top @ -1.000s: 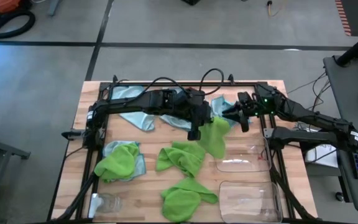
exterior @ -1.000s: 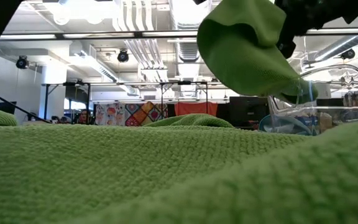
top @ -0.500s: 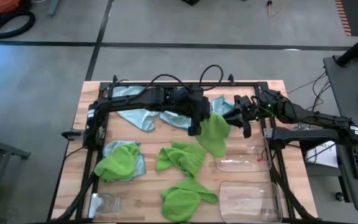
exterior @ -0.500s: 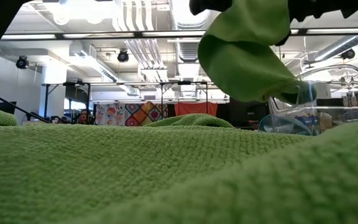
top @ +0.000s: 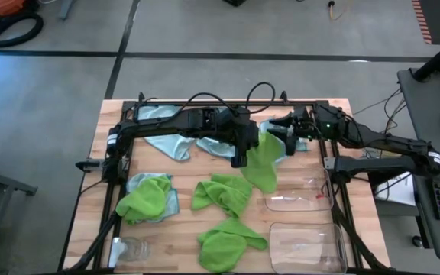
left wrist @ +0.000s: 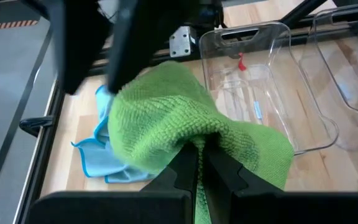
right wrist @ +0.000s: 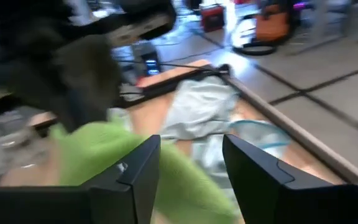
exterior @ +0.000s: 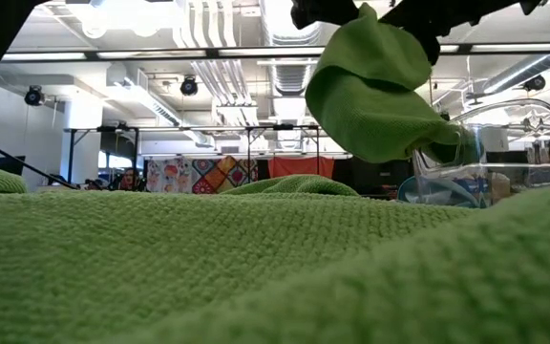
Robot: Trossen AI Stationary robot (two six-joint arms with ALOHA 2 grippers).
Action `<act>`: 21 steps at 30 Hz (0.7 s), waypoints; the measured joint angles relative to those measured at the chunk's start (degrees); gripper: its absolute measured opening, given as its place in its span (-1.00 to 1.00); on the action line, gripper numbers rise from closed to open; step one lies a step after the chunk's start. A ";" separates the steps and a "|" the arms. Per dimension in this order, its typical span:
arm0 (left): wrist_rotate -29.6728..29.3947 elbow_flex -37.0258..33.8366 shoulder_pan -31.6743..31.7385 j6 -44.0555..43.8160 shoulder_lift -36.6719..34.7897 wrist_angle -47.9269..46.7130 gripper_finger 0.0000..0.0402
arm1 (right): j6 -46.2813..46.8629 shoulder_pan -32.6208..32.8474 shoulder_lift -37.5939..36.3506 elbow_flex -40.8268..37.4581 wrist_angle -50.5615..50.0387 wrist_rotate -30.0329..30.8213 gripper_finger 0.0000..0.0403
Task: Sort microfiber towel by color & place in baskets
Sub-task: Put the green microfiber cloth into the top transparent bin
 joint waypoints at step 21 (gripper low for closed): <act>-0.15 0.00 1.58 0.55 0.00 -0.70 -1.00 | 1.75 0.07 2.66 11.19 -18.00 -6.64 -0.09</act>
